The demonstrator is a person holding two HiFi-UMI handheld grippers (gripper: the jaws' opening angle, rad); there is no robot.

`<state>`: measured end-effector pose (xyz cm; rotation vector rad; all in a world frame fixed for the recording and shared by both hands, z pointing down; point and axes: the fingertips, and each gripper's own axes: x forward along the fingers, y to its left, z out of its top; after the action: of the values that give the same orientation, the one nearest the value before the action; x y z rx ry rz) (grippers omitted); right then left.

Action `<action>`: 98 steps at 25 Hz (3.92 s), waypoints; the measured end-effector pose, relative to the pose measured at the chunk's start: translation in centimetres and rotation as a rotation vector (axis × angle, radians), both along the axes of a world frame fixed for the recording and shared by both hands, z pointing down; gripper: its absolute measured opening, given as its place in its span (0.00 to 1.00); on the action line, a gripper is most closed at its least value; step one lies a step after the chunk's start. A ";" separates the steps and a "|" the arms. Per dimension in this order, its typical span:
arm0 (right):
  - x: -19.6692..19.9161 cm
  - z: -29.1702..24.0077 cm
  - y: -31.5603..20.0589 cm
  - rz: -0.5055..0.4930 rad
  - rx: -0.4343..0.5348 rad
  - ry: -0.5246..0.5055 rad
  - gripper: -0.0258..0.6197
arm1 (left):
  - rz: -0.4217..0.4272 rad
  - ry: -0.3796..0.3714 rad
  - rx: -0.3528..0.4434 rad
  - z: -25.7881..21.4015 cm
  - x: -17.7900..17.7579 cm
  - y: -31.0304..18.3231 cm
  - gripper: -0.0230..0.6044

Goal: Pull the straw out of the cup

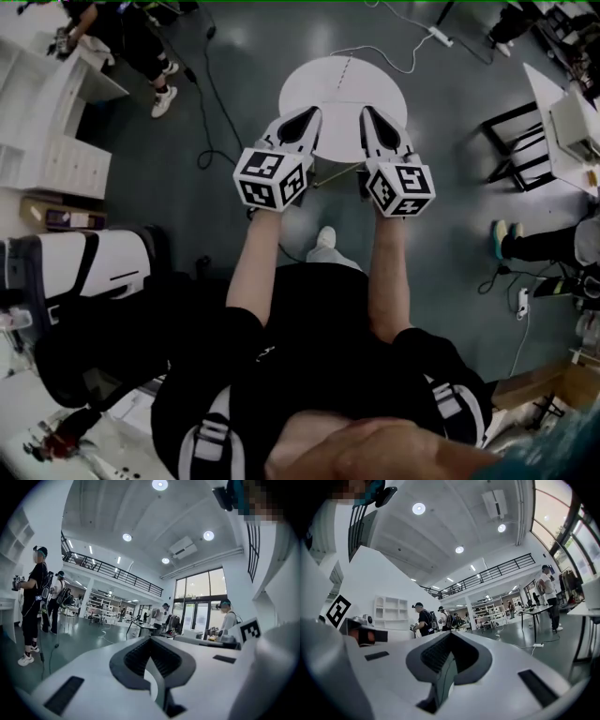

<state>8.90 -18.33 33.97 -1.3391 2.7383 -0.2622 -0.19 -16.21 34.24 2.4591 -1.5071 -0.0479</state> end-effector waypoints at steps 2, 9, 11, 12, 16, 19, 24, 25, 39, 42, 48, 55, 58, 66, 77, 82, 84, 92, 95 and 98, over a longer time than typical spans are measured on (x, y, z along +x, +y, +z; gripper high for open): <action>0.6 0.2 -2.0 -0.003 -0.001 -0.005 0.07 | -0.013 0.016 0.010 -0.1 0.0 -1.7 0.05; 3.6 1.1 -6.5 0.019 -0.023 -0.009 0.07 | -0.061 -0.012 -0.001 0.9 1.0 -6.3 0.05; 4.2 1.3 -7.2 0.020 -0.029 -0.001 0.07 | -0.062 -0.019 -0.008 1.4 1.5 -6.9 0.05; 4.3 1.5 -7.4 0.017 -0.034 0.004 0.07 | -0.066 -0.018 -0.014 1.7 1.6 -7.0 0.05; 4.2 1.9 -7.5 0.009 -0.043 0.020 0.07 | -0.082 -0.009 -0.027 2.4 1.1 -7.0 0.05; 3.6 2.2 -6.5 0.007 -0.037 0.036 0.07 | -0.093 -0.002 -0.038 3.0 -0.1 -6.9 0.05; 4.0 2.3 -5.9 0.015 -0.022 0.048 0.07 | -0.081 -0.001 -0.035 3.2 0.5 -7.2 0.05; 4.3 2.1 -6.0 0.019 -0.016 0.051 0.07 | -0.067 -0.009 -0.029 3.1 1.1 -7.4 0.05; 4.9 4.3 -7.3 0.055 -0.068 0.057 0.07 | -0.047 -0.084 -0.050 4.7 1.8 -8.7 0.05; 3.5 5.3 -7.8 0.028 -0.088 0.065 0.07 | -0.073 -0.076 -0.068 5.6 0.7 -8.8 0.05; -0.4 7.1 -9.7 -0.032 -0.127 0.085 0.07 | -0.115 -0.063 -0.096 7.1 -2.5 -9.9 0.05; -3.5 10.4 -13.0 -0.055 -0.207 0.109 0.07 | -0.133 -0.025 -0.154 9.2 -4.7 -13.2 0.05; -3.6 12.0 -14.5 -0.036 -0.250 0.105 0.07 | -0.107 -0.026 -0.202 11.0 -4.5 -14.5 0.05; -3.0 15.8 -18.7 0.023 -0.341 0.088 0.07 | -0.046 -0.019 -0.296 14.9 -3.5 -18.3 0.05; -2.4 21.0 -22.6 0.111 -0.457 0.111 0.07 | 0.009 0.019 -0.442 20.8 -3.3 -23.2 0.04; -2.3 22.9 -24.8 0.148 -0.501 0.114 0.08 | 0.023 0.040 -0.476 22.2 -4.2 -26.3 0.05; -2.4 23.8 -25.5 0.161 -0.529 0.107 0.18 | 0.036 0.040 -0.491 22.9 -4.4 -27.2 0.05; -2.4 27.4 -28.0 0.211 -0.620 0.111 0.19 | 0.084 0.035 -0.537 24.8 -4.4 -30.2 0.05; -2.6 28.5 -28.5 0.230 -0.645 0.118 0.19 | 0.098 0.026 -0.544 25.3 -4.8 -31.1 0.05; -2.7 29.4 -29.1 0.254 -0.660 0.124 0.19 | 0.103 0.024 -0.554 25.9 -5.0 -31.7 0.05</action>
<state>6.17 -47.46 63.42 -1.8724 2.6316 -1.1714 -5.19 -47.88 60.11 2.0690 -1.1791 0.3152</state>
